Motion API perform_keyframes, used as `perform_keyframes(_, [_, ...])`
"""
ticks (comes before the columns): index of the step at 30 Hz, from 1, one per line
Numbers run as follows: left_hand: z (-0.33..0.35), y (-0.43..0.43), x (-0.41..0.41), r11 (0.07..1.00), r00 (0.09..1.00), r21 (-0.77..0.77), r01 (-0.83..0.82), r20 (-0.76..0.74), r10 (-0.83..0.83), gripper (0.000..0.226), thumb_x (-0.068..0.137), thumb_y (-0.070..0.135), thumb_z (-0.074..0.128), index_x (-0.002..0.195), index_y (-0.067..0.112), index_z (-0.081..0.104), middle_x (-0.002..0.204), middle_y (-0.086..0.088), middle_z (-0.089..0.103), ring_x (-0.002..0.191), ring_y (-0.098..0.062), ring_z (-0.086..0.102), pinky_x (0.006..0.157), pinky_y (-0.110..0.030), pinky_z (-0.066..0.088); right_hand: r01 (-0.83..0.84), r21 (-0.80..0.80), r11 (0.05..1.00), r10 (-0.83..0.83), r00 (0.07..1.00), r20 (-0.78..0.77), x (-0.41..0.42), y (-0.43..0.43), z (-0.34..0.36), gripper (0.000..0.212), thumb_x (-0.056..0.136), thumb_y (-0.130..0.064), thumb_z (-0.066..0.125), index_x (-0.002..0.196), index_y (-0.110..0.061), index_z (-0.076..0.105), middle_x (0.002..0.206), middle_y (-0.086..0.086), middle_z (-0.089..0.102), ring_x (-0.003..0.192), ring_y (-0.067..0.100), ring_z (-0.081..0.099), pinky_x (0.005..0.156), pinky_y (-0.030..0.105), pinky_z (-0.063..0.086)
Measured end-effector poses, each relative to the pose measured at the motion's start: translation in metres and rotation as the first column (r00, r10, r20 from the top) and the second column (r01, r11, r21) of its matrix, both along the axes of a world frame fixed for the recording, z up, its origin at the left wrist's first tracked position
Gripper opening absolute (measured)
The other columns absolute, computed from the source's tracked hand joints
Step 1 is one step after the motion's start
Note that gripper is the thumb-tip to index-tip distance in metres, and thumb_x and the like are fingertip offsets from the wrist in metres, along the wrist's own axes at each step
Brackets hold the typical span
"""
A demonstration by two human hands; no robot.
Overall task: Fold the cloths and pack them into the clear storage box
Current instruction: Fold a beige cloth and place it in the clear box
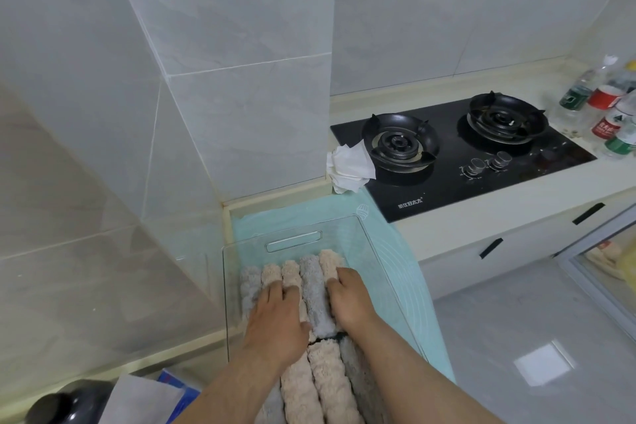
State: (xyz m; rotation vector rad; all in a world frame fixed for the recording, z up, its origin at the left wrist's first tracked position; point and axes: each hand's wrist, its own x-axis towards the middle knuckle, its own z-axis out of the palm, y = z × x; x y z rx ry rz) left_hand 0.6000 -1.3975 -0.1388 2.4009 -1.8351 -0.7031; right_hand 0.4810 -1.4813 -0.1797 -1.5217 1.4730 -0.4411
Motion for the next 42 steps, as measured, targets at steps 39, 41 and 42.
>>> perform_keyframes(39, [0.137,0.092,-0.041,0.342,0.34,-0.282,-0.896,-0.932,0.124,0.022,0.097,0.011,0.048,0.094,0.012,0.07,0.101,-0.012,0.071,0.107,-0.031,0.063,0.088,-0.037,0.05,-0.378,-0.223,0.899,0.439,0.774,0.456,-0.086,0.03,0.203,0.021,0.095,-0.012,0.054,0.101,-0.029,0.064,0.11,-0.004,0.067,0.104,0.01,0.062,0.099,0.036,0.049])
perform_keyframes(41, [0.141,0.111,-0.072,0.267,0.327,-0.286,-0.92,-0.937,0.123,0.017,0.093,0.019,0.054,0.097,0.012,0.068,0.105,-0.013,0.07,0.107,-0.029,0.063,0.087,-0.036,0.05,-0.499,-0.245,0.831,0.556,0.725,0.407,-0.106,0.041,0.204,0.022,0.094,-0.014,0.055,0.106,-0.03,0.063,0.114,-0.009,0.065,0.107,0.004,0.059,0.102,0.033,0.047])
perform_keyframes(42, [0.145,0.121,-0.088,0.237,0.322,-0.288,-0.928,-0.939,0.119,0.021,0.087,0.025,0.056,0.099,0.013,0.068,0.106,-0.013,0.07,0.105,-0.027,0.063,0.087,-0.035,0.05,-0.546,-0.253,0.799,0.601,0.698,0.389,-0.116,0.047,0.205,0.022,0.094,-0.015,0.056,0.108,-0.031,0.062,0.115,-0.012,0.064,0.108,0.002,0.058,0.103,0.031,0.046])
